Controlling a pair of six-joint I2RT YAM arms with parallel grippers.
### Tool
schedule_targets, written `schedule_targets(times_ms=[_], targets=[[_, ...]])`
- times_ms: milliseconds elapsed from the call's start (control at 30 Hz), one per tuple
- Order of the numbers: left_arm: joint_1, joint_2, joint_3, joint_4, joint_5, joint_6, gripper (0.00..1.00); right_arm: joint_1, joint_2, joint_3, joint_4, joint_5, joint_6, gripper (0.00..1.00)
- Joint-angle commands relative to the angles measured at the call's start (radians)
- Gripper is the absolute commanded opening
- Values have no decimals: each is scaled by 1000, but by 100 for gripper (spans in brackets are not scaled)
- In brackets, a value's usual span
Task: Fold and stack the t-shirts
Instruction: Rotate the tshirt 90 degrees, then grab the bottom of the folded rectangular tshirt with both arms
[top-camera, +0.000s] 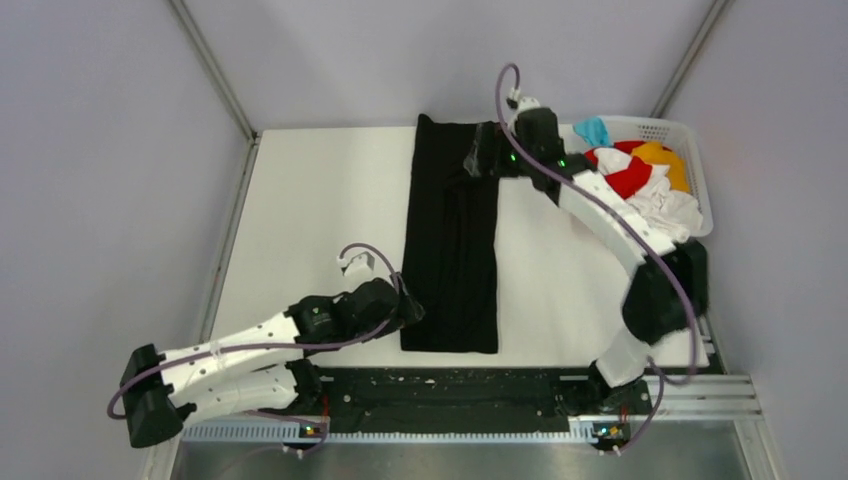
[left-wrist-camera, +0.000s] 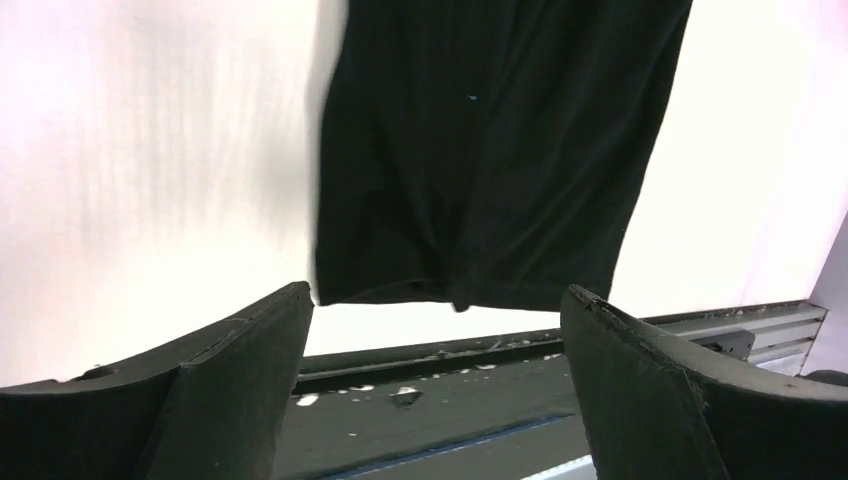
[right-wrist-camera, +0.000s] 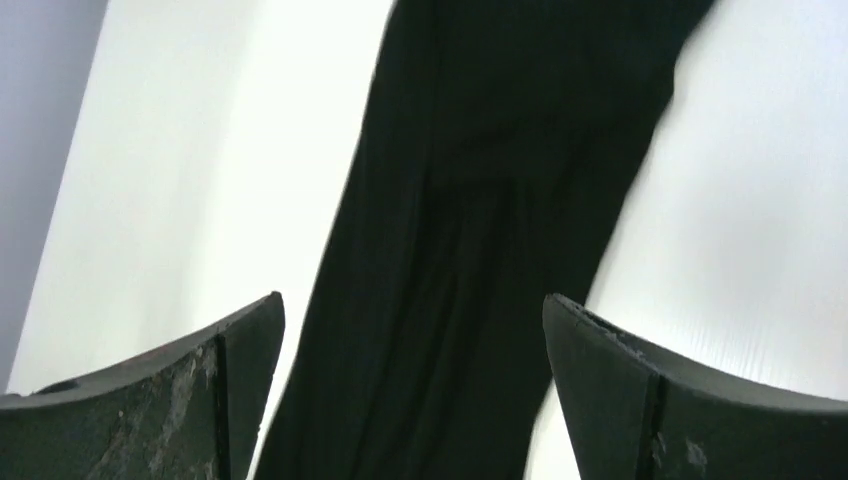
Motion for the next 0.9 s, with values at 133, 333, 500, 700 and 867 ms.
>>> schedule_targets(times_ms=[133, 333, 500, 700, 867], targets=[[16, -236, -235, 136, 114, 168, 99, 193, -601, -843, 12, 95, 258, 96], [16, -84, -263, 203, 210, 169, 83, 380, -853, -1104, -21, -6, 428, 89], [18, 49, -252, 282, 207, 177, 59, 459, -879, -1220, 16, -52, 491, 81], [18, 124, -227, 271, 184, 174, 34, 487, -830, -1321, 164, -17, 563, 71], [22, 122, -246, 273, 128, 175, 1, 487, -773, -1321, 186, 26, 555, 60]])
